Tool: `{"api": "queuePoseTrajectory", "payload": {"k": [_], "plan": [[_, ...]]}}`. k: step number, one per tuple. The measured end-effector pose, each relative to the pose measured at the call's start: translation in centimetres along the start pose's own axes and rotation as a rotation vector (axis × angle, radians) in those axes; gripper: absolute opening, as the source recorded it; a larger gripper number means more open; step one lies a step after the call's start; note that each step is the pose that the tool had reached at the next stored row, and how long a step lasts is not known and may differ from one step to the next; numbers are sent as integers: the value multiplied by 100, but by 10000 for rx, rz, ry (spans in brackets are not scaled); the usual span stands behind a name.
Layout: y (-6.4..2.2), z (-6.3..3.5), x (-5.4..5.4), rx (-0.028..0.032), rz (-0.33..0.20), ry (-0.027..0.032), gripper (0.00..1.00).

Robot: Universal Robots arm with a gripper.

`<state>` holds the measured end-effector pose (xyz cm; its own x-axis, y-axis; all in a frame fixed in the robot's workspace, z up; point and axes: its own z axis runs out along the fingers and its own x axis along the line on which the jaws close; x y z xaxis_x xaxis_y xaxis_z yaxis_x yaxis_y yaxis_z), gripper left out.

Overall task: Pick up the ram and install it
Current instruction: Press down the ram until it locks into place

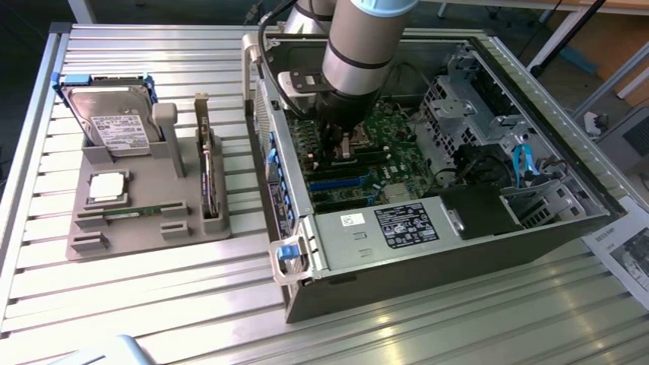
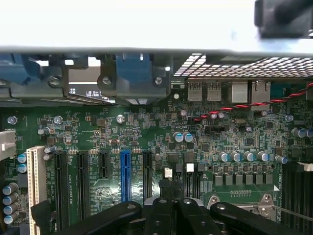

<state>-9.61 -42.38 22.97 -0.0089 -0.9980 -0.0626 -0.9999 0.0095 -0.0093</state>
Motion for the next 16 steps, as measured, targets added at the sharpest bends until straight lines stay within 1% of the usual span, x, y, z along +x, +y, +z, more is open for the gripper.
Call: {"api": "queuePoseTrajectory", "payload": {"k": [8, 11, 13, 16], "plan": [[0, 2, 4, -1, 0, 2, 10], [0, 0, 4, 0, -1, 12, 10], [-1, -15, 2, 7, -2, 6, 10], [-1, -79, -1, -4, 0, 26, 10]]}}
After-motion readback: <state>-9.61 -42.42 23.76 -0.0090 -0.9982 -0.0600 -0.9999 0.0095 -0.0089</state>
